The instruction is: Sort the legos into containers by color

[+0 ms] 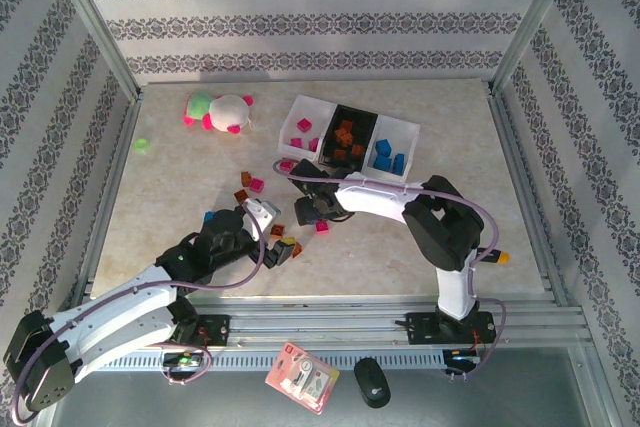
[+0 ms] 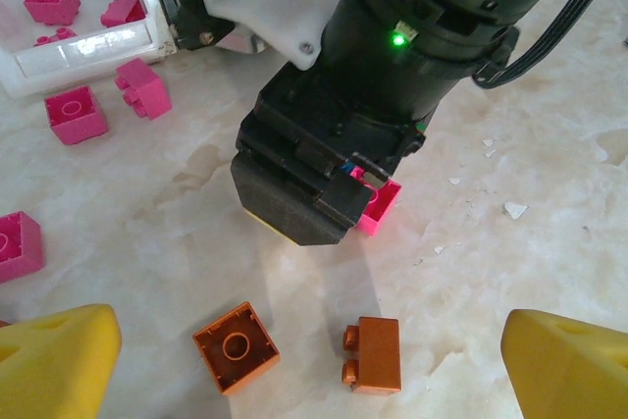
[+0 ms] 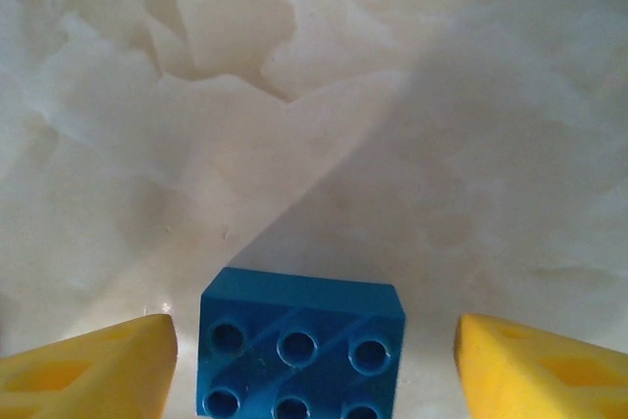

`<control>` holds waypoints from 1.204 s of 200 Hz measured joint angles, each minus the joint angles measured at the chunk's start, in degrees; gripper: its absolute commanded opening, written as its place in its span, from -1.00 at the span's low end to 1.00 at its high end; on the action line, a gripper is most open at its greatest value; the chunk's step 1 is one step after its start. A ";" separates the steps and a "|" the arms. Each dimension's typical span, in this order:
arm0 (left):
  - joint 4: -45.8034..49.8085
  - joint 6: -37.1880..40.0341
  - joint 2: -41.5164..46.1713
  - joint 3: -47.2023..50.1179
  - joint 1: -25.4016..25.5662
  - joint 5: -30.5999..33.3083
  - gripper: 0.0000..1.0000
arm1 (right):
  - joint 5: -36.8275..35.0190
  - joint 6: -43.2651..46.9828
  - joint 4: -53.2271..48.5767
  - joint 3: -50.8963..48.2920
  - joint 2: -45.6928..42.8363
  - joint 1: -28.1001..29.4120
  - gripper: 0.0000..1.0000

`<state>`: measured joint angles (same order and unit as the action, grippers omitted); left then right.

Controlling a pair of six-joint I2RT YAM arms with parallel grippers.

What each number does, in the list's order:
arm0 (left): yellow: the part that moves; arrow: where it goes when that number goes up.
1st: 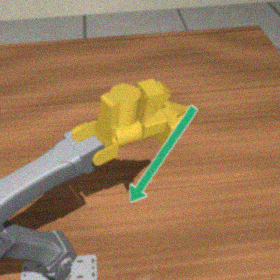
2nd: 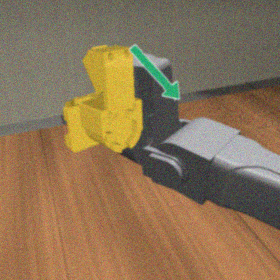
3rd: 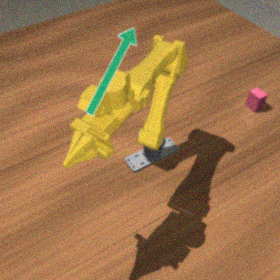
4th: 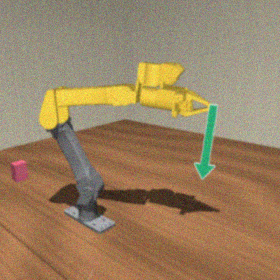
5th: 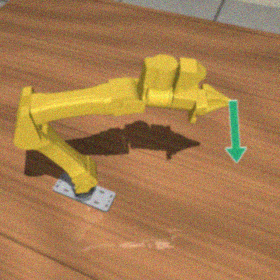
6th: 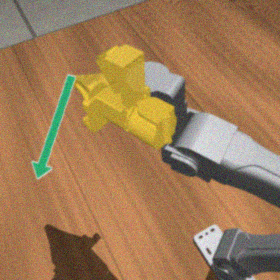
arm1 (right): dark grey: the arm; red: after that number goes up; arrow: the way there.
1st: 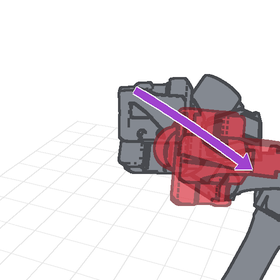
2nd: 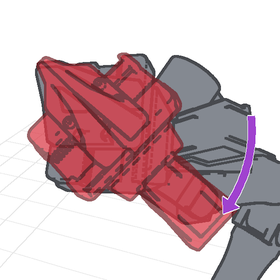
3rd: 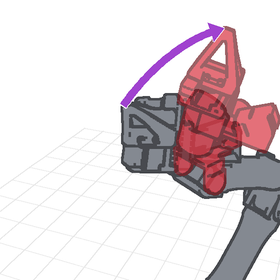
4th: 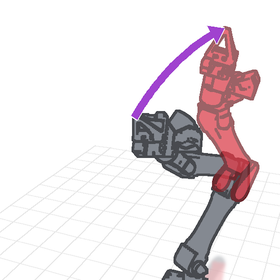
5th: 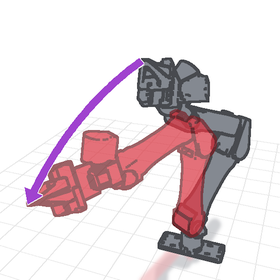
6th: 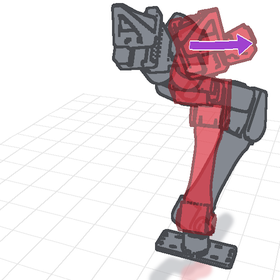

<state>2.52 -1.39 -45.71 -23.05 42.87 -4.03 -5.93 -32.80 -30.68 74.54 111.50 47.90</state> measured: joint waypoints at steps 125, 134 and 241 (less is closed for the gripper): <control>-4.33 1.01 -2.84 1.11 0.22 -2.36 0.98 | -1.25 0.63 -0.44 0.28 -6.60 -1.09 -0.21; -5.64 1.01 -3.89 1.22 0.22 -2.67 0.99 | -2.27 1.22 -0.17 0.22 -8.63 -1.81 -0.21; -23.96 1.44 -24.37 -0.70 0.22 -6.93 0.98 | -7.23 7.37 5.68 -1.62 -14.43 -24.41 -0.17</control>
<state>-21.43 0.05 -70.08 -23.75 43.09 -10.96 -13.17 -25.43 -24.99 72.93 97.08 23.49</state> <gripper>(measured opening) 0.992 0.416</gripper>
